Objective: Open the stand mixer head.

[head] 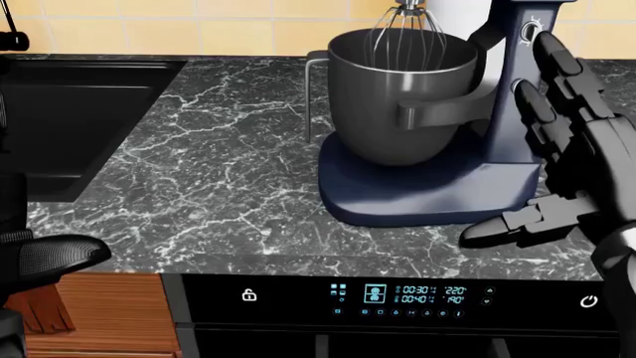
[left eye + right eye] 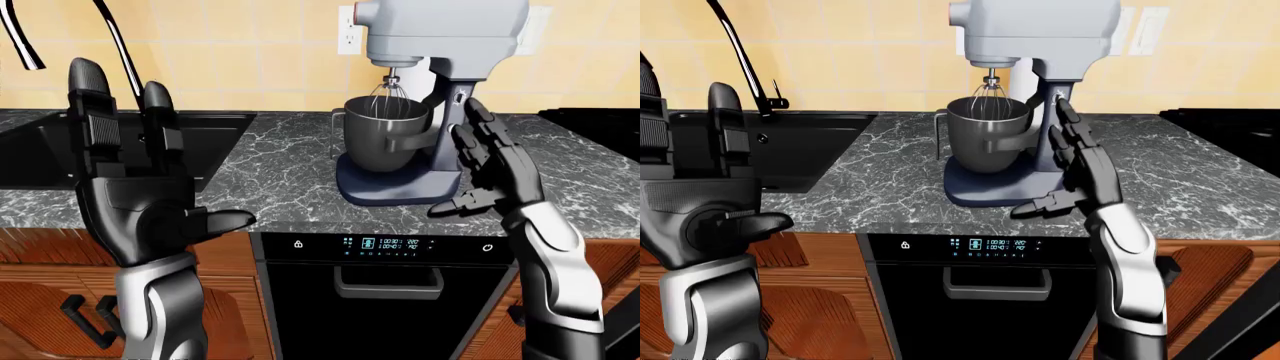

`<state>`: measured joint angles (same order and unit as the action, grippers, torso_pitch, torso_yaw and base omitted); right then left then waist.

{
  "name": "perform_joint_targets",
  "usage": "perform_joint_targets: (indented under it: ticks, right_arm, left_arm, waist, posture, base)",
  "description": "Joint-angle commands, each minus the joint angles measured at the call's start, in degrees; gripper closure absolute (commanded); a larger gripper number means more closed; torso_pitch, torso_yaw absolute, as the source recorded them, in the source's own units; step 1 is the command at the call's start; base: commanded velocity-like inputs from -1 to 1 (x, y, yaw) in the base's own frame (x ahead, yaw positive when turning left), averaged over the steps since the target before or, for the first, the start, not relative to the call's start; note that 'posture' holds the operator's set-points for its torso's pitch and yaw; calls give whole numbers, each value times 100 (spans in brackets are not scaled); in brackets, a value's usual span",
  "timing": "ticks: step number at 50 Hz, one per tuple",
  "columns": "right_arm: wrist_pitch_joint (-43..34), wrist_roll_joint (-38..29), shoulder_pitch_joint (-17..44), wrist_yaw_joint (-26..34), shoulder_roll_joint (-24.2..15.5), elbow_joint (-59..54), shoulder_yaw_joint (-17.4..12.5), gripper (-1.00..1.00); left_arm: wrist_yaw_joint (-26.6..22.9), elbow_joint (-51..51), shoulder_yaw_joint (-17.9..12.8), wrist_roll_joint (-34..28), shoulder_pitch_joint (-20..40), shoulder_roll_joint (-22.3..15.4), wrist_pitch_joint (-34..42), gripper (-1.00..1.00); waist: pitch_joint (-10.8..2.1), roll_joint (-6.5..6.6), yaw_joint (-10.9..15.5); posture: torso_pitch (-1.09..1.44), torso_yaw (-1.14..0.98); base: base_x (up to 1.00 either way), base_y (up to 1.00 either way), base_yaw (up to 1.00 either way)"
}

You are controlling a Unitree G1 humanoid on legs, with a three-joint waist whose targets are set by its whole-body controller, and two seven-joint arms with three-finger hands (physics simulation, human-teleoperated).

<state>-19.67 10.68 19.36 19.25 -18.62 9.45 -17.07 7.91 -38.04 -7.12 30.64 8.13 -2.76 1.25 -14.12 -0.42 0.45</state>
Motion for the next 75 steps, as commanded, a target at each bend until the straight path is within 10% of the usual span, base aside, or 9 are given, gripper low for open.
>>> perform_joint_targets:
  ticks: [1, 75]
  right_arm:
    - [217, 24, 177, -12, -84, 159, -63, -100]
    - [1734, -140, 1069, 2, -344, -2410, 202, -100]
  left_arm:
    - [-33, -138, -14, -7, 127, -27, -90, -100]
    - [26, -204, -40, 18, 173, -58, -17, -100]
  waist:
    - [-43, -14, -4]
    - [-18, -5, -18]
  posture:
    - [-30, 0]
    - [-30, 0]
  base:
    - [0, 0, 0]
    - [0, 0, 0]
